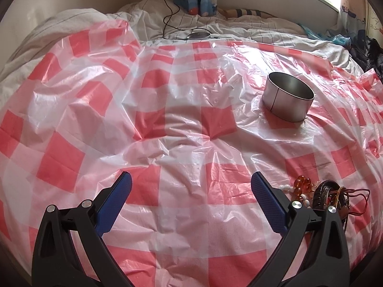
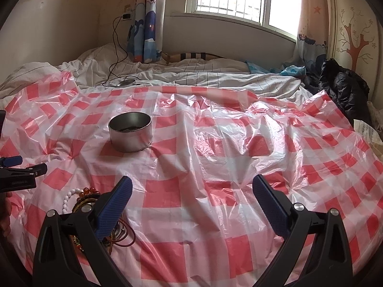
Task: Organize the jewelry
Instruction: 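Move both tools toward the jewelry pile beside the silver tin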
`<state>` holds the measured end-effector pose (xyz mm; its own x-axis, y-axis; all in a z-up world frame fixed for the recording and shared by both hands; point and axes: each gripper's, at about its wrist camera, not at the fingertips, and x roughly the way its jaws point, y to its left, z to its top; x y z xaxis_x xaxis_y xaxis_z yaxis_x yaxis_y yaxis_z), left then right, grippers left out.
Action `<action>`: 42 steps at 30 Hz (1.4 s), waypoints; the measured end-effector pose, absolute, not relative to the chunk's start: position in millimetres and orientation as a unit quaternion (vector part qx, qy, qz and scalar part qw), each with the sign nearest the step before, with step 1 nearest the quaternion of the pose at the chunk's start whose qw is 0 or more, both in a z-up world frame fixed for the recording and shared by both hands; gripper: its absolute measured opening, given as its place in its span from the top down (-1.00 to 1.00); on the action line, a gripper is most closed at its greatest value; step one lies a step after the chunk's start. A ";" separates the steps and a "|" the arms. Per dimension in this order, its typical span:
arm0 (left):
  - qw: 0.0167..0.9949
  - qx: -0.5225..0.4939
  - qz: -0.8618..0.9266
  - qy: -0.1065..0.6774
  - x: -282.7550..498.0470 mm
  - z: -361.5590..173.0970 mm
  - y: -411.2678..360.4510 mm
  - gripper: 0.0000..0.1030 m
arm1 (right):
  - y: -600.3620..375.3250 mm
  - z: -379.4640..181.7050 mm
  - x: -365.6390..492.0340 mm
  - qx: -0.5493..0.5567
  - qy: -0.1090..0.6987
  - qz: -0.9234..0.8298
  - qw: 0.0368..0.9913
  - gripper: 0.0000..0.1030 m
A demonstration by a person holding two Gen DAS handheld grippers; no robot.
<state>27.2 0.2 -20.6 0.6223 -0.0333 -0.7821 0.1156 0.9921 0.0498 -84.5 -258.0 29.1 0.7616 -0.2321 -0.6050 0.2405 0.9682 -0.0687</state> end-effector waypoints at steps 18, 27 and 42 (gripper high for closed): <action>0.890 0.085 -0.091 0.438 22.6 -26.5 -22.7 -0.86 | -256.4 12.4 -73.9 -0.003 0.326 -0.113 0.939 -0.87; 0.891 0.099 -0.092 0.434 22.0 -26.6 -29.1 -0.86 | -259.9 11.1 -73.2 0.007 0.352 -0.110 0.929 -0.87; 0.890 0.101 -0.091 0.435 23.0 -27.9 -29.2 -0.86 | -253.0 10.9 -73.3 0.003 0.358 -0.085 0.930 -0.87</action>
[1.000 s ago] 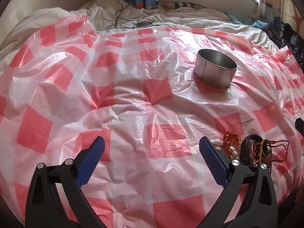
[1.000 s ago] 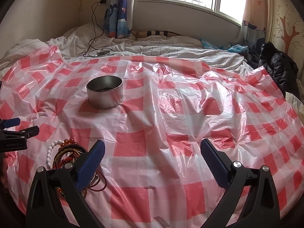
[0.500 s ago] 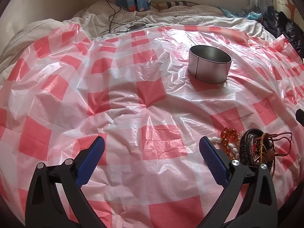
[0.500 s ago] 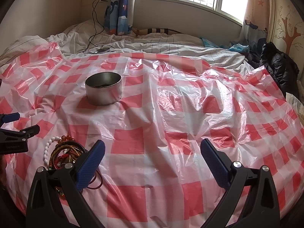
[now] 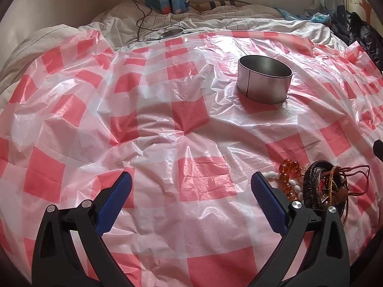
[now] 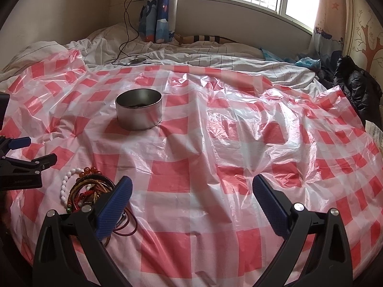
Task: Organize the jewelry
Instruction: 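Move both tools toward the jewelry pile beside the silver tin, then grasp the red-cord pendant with the right tool while the left tool grasps the gold braided bracelet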
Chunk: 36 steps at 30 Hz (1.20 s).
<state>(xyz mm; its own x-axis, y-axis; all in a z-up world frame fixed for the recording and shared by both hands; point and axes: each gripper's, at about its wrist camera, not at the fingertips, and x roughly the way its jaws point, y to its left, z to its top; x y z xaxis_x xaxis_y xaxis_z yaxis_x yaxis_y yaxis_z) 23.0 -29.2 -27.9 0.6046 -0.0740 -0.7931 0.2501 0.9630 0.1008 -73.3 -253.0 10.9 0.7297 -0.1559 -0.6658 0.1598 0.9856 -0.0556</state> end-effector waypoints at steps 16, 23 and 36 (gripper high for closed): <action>0.891 0.105 -0.111 0.429 17.8 -26.4 -36.1 -0.86 | -250.6 -3.9 -71.8 -0.011 0.395 -0.014 0.918 -0.87; 0.891 0.114 -0.130 0.421 14.2 -23.7 -47.4 -0.86 | -251.5 -11.6 -69.4 -0.002 0.412 0.020 0.911 -0.81; 0.886 0.112 -0.201 0.403 2.0 -14.5 -63.4 -0.86 | -249.7 -19.2 -61.4 0.041 0.421 0.085 0.902 0.81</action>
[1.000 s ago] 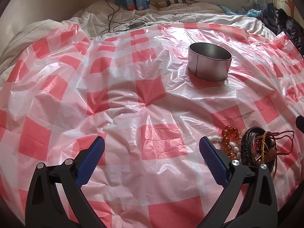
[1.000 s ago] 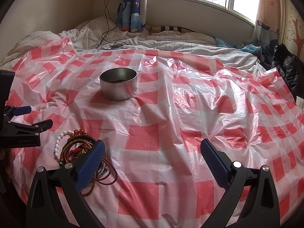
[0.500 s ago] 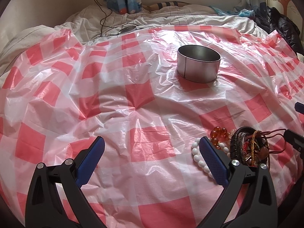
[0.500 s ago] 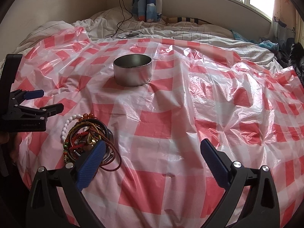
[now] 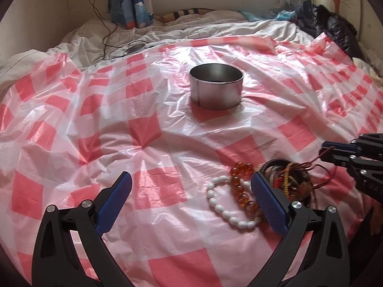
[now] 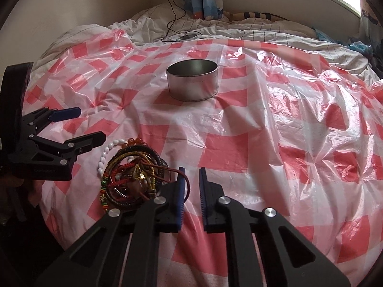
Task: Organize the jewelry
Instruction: 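Grasp the red-cord pendant with the right tool while the left tool grasps the gold braided bracelet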
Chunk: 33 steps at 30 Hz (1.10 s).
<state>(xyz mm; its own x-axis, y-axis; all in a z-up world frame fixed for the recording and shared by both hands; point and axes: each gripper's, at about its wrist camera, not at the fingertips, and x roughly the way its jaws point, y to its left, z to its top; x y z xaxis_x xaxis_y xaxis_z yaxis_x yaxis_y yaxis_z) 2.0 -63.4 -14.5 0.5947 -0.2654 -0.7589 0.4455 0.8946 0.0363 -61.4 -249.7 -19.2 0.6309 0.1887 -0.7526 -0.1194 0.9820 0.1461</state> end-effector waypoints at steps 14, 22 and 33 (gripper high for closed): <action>0.830 0.153 -0.378 0.380 -43.7 -13.2 -107.9 -0.86 | -286.6 -3.2 -65.9 0.149 0.386 0.085 0.907 0.82; 0.807 0.160 -0.420 0.384 -56.4 -17.8 -122.9 -0.86 | -303.4 -1.6 -70.0 0.174 0.369 0.062 0.911 0.82; 0.799 0.153 -0.442 0.378 -55.8 -18.6 -120.6 -0.59 | -306.3 -3.5 -70.0 0.176 0.371 0.059 0.910 0.47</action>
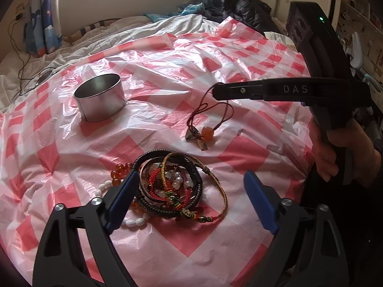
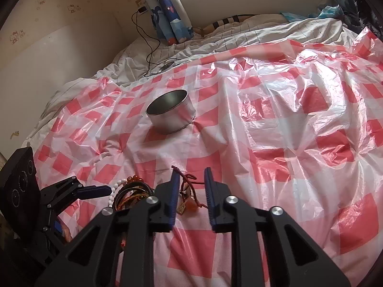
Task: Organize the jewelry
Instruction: 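Grasp the red-cord pendant with the right tool while the left tool grasps the gold braided bracelet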
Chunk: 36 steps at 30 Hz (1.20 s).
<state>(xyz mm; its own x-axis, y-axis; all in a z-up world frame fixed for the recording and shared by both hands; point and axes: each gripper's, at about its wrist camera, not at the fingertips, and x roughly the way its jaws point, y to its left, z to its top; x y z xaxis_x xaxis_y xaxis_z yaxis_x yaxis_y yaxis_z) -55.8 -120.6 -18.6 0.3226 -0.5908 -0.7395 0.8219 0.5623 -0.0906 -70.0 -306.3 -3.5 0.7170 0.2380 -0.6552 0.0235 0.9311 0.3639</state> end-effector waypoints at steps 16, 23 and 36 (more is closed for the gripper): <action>0.799 0.124 -0.429 0.403 -37.5 -27.6 -111.2 0.02 | -304.9 -6.3 -67.3 0.177 0.383 0.052 0.905 0.05; 0.811 0.168 -0.421 0.371 -46.6 -23.8 -117.6 0.30 | -304.9 -8.5 -65.4 0.178 0.386 0.052 0.904 -0.07; 0.807 0.154 -0.420 0.386 -41.5 -25.2 -115.5 0.90 | -307.4 -9.1 -67.9 0.190 0.381 0.048 0.904 -0.08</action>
<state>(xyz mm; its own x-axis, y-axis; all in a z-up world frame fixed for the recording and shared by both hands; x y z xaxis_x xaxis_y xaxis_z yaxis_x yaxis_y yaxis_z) -41.5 -115.5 -25.2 0.3491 -0.5579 -0.7529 0.7964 0.6000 -0.0754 -67.9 -307.4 -9.1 0.7057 0.2305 -0.6700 0.0586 0.9234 0.3794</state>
